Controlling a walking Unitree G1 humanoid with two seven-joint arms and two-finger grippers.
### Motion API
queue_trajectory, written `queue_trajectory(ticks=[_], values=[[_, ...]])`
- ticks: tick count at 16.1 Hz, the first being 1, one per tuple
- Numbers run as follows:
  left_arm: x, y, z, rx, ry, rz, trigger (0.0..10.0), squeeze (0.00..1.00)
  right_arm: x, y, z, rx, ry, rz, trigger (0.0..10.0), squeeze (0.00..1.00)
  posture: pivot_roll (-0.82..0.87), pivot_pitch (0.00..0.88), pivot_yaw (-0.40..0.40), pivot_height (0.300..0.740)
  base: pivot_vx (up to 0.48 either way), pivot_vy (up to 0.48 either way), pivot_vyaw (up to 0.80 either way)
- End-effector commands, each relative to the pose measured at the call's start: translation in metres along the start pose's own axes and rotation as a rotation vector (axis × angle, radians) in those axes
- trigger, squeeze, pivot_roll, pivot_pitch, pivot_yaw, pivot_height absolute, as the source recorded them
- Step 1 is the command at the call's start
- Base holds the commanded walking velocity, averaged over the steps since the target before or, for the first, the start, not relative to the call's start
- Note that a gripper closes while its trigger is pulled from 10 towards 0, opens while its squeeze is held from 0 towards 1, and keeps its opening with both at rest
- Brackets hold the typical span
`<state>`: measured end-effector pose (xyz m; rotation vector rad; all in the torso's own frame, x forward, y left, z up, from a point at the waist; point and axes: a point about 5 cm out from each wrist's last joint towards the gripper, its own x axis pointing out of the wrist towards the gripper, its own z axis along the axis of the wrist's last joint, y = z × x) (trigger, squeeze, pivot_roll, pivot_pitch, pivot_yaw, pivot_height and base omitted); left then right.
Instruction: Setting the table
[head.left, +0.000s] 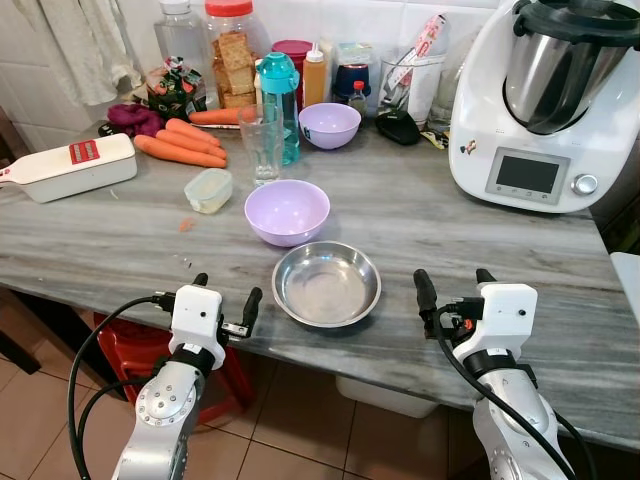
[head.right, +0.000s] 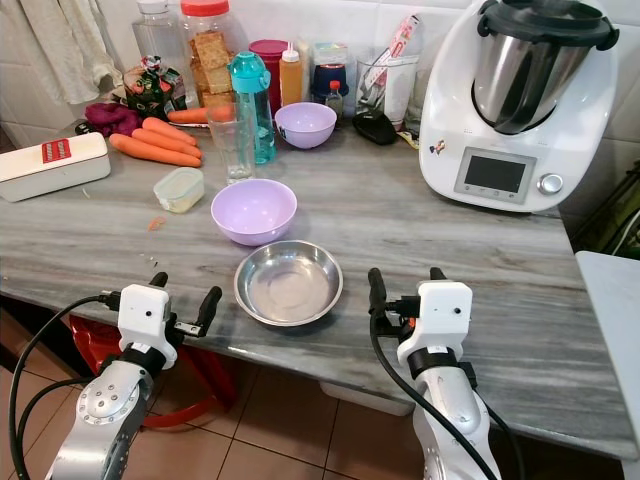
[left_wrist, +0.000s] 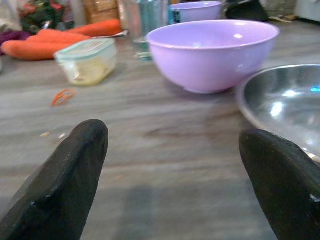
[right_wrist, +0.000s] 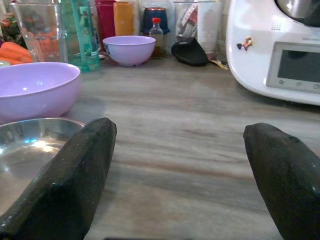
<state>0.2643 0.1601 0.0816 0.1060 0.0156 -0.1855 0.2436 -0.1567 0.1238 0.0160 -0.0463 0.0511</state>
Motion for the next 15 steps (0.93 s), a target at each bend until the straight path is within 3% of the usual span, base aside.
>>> queue_trajectory(ticks=[1, 15], values=[[-0.0001, 0.0002, -0.0018, 0.007, 0.009, 0.007, 10.0, 0.00, 0.0013, 0.0004, 0.0011, 0.004, 0.000, -0.002, 10.0, 0.00, 0.02, 0.000, -0.008, 0.740, -0.300, 0.000, 0.00], [0.0006, 0.0002, -0.0025, 0.013, 0.013, 0.003, 10.0, 0.00, 0.0019, 0.0030, -0.0012, 0.018, 0.007, -0.002, 10.0, 0.00, 0.02, 0.000, -0.006, 0.740, -0.340, 0.000, 0.00]])
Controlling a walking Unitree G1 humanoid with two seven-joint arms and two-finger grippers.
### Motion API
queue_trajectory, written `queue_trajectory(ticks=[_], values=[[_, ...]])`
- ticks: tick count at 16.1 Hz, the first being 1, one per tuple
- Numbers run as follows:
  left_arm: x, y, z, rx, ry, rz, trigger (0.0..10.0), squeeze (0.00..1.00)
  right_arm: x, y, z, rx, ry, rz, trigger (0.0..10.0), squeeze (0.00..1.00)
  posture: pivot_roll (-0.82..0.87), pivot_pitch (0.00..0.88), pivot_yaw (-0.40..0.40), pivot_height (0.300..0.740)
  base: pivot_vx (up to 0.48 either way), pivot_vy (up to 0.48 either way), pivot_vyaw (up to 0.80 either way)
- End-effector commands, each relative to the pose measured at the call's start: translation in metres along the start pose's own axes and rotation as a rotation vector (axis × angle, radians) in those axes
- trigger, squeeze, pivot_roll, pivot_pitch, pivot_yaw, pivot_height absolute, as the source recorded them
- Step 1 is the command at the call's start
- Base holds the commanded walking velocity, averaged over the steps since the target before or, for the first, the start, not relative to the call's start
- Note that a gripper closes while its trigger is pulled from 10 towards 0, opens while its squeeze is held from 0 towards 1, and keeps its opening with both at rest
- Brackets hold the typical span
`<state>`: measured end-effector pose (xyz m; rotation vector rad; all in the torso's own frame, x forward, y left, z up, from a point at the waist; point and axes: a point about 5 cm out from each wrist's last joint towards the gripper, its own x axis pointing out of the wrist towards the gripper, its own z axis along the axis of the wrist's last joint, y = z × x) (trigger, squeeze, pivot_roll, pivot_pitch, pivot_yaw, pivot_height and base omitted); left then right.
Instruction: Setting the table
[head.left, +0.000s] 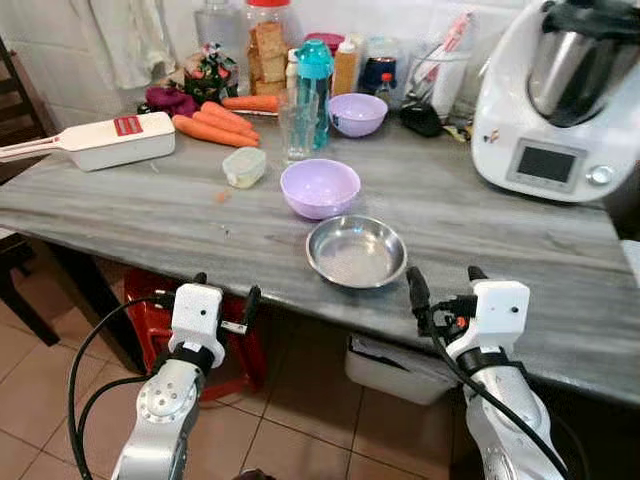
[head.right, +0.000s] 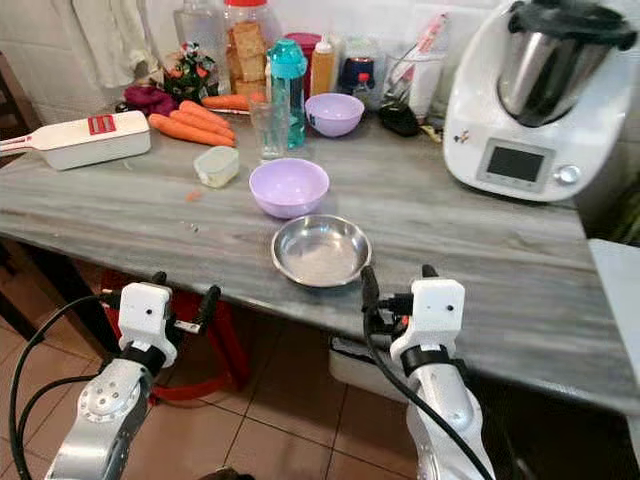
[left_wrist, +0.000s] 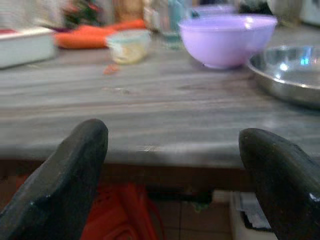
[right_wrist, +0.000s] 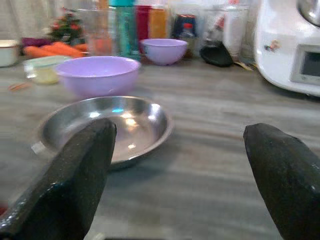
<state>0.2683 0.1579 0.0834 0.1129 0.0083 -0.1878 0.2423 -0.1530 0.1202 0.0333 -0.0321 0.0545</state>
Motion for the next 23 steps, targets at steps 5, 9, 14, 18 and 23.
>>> queue_trajectory(ticks=[5, 9, 14, 18, 23], values=[[-0.003, 0.001, -0.004, 0.010, 0.018, 0.002, 10.0, 0.00, 0.004, -0.002, 0.002, 0.003, -0.005, -0.018, 10.0, 0.00, 0.02, 0.000, -0.006, 0.740, -0.343, 0.000, 0.00], [-0.003, 0.001, -0.004, 0.012, 0.016, -0.001, 10.0, 0.00, 0.005, -0.002, 0.002, 0.000, -0.004, -0.022, 10.0, 0.00, 0.03, 0.000, -0.006, 0.740, -0.330, 0.000, 0.00], [-0.004, 0.000, -0.005, 0.020, 0.017, -0.014, 10.0, 0.00, 0.007, -0.003, 0.000, 0.002, 0.006, -0.041, 10.0, 0.00, 0.03, 0.000, -0.006, 0.740, -0.305, 0.000, 0.00], [-0.004, -0.001, -0.005, 0.021, 0.020, -0.021, 10.0, 0.00, 0.007, -0.005, -0.003, 0.006, 0.026, -0.050, 10.0, 0.00, 0.03, 0.000, -0.007, 0.740, -0.289, 0.000, 0.00], [-0.005, -0.003, 0.000, 0.012, -0.021, -0.069, 10.0, 0.00, 0.002, -0.016, -0.004, -0.035, -0.021, -0.133, 10.0, 0.00, 0.04, 0.000, -0.005, 0.740, -0.058, 0.000, 0.00]])
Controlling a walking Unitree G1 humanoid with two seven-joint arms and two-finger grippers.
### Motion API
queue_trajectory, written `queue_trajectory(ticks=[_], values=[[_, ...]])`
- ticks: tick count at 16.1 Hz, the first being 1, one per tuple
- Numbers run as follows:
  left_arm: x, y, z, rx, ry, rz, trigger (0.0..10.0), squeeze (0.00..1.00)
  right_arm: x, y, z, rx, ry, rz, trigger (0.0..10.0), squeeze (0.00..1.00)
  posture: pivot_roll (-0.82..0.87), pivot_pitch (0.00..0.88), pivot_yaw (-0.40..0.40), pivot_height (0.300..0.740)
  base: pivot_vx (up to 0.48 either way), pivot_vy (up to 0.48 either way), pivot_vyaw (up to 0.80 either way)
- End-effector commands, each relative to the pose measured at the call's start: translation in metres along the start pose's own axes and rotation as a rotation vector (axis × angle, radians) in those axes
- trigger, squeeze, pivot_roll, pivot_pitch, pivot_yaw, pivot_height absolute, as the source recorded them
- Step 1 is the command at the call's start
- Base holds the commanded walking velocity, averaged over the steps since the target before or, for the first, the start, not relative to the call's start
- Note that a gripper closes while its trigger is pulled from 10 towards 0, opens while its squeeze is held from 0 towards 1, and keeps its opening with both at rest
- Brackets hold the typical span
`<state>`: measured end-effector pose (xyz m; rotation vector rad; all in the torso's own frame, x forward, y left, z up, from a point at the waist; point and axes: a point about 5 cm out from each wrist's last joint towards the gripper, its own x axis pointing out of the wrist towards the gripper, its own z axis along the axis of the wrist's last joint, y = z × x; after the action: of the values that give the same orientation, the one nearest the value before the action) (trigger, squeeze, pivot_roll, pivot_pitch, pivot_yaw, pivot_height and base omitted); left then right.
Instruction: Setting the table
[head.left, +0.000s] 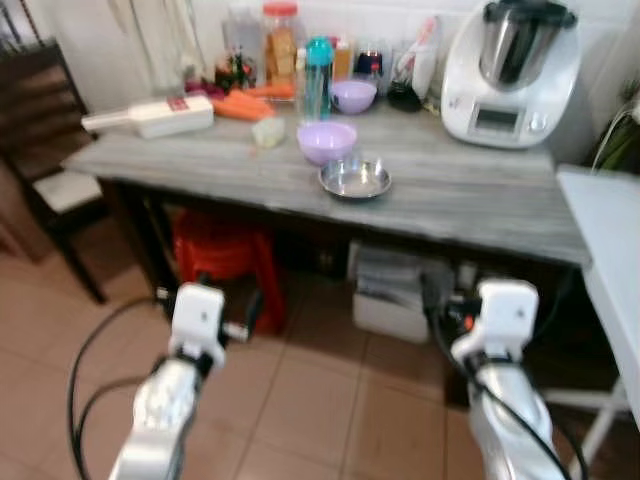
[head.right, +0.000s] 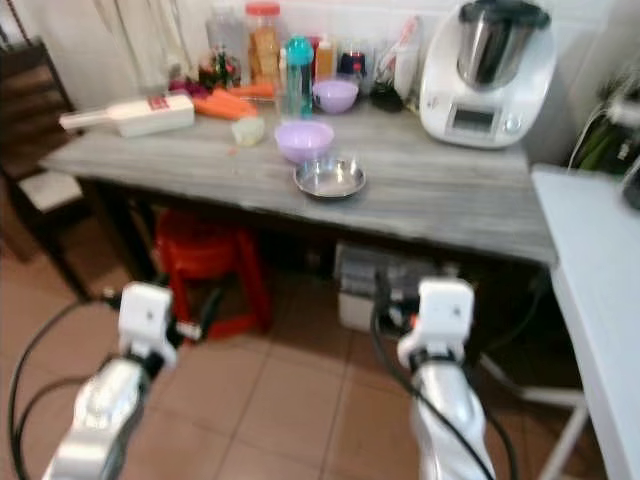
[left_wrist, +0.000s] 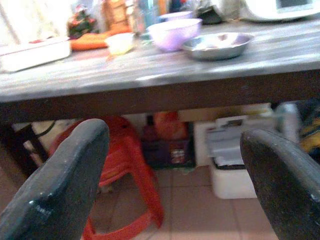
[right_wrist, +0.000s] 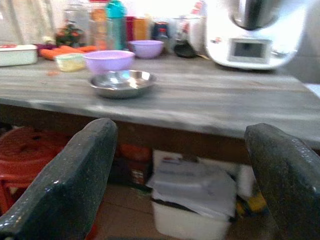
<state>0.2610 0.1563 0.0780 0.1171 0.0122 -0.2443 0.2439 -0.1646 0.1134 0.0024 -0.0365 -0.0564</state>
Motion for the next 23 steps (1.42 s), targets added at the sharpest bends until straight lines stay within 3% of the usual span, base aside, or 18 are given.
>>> queue_trajectory(ticks=[1, 5, 10, 14, 15, 18, 23], values=[[0.001, -0.001, 0.006, 0.008, -0.024, -0.008, 10.0, 0.00, -0.002, -0.008, 0.003, -0.001, -0.019, -0.043, 10.0, 0.00, 0.04, 0.000, -0.004, 0.740, 0.000, 0.000, 0.00], [0.000, -0.006, 0.001, -0.012, -0.009, -0.001, 10.0, 0.00, -0.020, -0.018, -0.002, -0.055, -0.010, -0.070, 10.0, 0.00, 0.01, 0.000, 0.008, 0.740, 0.000, 0.000, 0.00], [0.026, -0.012, 0.011, -0.003, -0.045, -0.066, 10.0, 0.00, -0.033, -0.033, -0.003, -0.100, -0.010, -0.166, 10.0, 0.00, -0.09, 0.000, 0.034, 0.740, 0.000, 0.000, 0.00], [0.029, -0.026, 0.007, -0.033, -0.038, -0.120, 10.0, 0.00, -0.040, -0.029, -0.002, -0.091, -0.016, -0.173, 10.0, 0.00, -0.14, 0.000, 0.088, 0.740, 0.000, 0.000, 0.00], [0.029, -0.034, 0.005, -0.049, -0.035, -0.144, 10.0, 0.00, -0.039, -0.029, -0.002, -0.082, -0.022, -0.181, 10.0, 0.00, -0.15, 0.000, 0.107, 0.740, 0.000, 0.000, 0.00], [0.034, -0.036, 0.006, -0.052, -0.039, -0.162, 10.0, 0.00, -0.036, -0.026, -0.004, -0.076, -0.025, -0.185, 10.0, 0.00, -0.15, 0.000, 0.120, 0.740, 0.000, 0.000, 0.00], [0.031, -0.036, 0.006, -0.087, -0.040, -0.144, 10.0, 0.00, -0.018, -0.018, 0.001, -0.062, -0.036, -0.125, 10.0, 0.00, -0.11, 0.000, 0.072, 0.740, 0.000, 0.000, -0.11]])
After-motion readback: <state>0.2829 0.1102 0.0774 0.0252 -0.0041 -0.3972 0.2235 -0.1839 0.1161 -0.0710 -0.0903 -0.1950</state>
